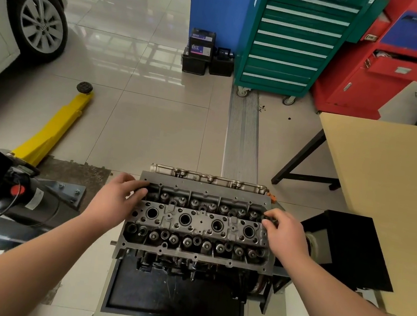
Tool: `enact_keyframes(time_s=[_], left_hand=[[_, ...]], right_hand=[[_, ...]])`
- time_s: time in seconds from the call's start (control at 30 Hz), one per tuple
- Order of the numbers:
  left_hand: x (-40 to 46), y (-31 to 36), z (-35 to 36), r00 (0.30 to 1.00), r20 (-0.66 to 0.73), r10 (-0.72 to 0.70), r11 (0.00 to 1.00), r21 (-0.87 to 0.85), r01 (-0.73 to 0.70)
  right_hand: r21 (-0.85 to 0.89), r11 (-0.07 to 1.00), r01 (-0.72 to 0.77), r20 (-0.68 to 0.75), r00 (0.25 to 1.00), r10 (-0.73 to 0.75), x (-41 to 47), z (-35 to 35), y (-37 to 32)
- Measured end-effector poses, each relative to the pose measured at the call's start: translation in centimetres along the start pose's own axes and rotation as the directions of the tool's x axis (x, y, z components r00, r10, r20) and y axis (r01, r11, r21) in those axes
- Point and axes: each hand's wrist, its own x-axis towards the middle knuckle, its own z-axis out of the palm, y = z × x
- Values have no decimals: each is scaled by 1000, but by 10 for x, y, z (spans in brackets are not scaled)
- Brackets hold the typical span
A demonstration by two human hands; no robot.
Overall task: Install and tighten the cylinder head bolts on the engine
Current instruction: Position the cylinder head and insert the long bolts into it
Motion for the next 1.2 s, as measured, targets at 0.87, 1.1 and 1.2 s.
enact_keyframes(time_s=[0.87,1.1,1.2], left_hand=[[35,-10,25,836,300,-460,757,-359,546],[53,-25,23,819,378,-431,831,-188,524],[74,-29,18,788,458,-412,889,14,457]], right_hand=[[244,935,-257,230,952,202,26,-9,6],[26,942,-336,513,813,276,27,-22,6],[-21,952,-306,540,798,268,32,-25,5]])
